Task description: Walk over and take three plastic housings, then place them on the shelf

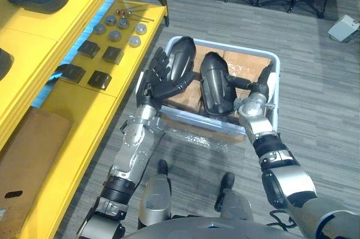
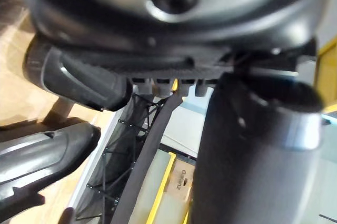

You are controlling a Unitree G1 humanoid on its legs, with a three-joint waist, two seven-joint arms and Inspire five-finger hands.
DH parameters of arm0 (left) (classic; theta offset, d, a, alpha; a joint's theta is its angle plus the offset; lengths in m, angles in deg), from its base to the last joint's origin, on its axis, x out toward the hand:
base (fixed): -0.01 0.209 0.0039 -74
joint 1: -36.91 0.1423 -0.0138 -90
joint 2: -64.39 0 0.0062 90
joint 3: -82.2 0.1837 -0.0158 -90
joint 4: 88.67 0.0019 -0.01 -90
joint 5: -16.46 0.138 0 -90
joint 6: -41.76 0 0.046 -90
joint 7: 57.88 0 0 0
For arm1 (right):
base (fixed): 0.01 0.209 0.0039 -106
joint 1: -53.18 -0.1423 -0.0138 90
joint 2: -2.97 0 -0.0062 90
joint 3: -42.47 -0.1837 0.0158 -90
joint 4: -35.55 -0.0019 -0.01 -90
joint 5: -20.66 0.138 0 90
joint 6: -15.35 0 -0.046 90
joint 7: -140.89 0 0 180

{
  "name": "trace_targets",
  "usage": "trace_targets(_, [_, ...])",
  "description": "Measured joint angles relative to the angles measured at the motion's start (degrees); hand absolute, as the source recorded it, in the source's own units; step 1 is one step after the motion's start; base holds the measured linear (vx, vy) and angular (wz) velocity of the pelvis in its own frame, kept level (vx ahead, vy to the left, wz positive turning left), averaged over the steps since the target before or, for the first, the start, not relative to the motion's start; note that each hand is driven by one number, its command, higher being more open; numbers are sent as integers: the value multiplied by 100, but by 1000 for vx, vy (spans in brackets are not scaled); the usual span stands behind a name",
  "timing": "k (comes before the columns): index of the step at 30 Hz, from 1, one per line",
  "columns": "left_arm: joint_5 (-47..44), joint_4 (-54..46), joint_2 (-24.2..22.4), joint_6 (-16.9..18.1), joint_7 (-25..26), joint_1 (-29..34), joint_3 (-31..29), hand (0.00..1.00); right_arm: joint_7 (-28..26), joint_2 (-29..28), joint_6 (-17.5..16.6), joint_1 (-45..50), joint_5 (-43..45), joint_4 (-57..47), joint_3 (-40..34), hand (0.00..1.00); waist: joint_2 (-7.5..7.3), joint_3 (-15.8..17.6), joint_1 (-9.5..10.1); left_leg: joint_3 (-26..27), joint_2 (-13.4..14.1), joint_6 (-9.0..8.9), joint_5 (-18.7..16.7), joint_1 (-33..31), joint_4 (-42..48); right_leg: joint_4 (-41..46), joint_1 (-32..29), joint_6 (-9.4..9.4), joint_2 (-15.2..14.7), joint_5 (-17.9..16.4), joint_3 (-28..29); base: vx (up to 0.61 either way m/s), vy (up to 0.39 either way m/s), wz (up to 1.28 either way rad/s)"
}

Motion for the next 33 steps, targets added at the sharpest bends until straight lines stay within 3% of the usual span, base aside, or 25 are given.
trace_targets(9, [-212, -361, 2, 85, -31, -32, 28, 100, -657, 807, 195, -552, -440, 423, 193, 100, 106, 449, -38, -56, -63, 55, -9, -261, 190, 273, -281, -9, -91, -45, 40, -19, 0, 0])
trace_targets(14, [-226, -160, -2, 120, -20, -255, 191, 100, -956, 1082, 509, -1232, -445, 1230, 511, 100, 238, 628, 137, -194, -68, 68, -17, -746, 466, 544, -701, -32, -125, -60, 9, -83, 10, 8])
trace_targets(20, [-436, 207, -5, 196, -14, -384, 253, 100, -1423, 1240, 515, -1557, -912, 1638, 968, 100, 269, 643, 298, -379, -79, 80, -24, -1192, 718, 688, -978, -53, -145, -80, -128, -49, 17, 13])
trace_targets(21, [-445, 269, -6, 212, -14, -442, 256, 100, -1511, 1310, 516, -1649, -956, 1702, 1040, 0, 309, 668, 328, -441, -88, 82, -24, -1291, 771, 726, -1023, -55, -150, -81, -180, -48, 25, 15])
trace_targets(26, [-639, 476, -2, 241, -17, -479, 299, 100, -1681, 1417, 634, -1829, -1430, 1936, 1240, 0, 335, 685, 448, -561, -97, 86, -19, -1486, 850, 764, -1108, -65, -150, -87, -291, -22, 19, 12])
trace_targets(33, [-681, 576, 2, 402, -25, -478, 450, 100, -1802, 1540, 1516, -2042, -2697, 2078, 1358, 0, 335, 685, 443, -666, -118, 71, 44, -1530, 761, 767, -1094, -95, -153, -116, -427, -8, 10, 9])
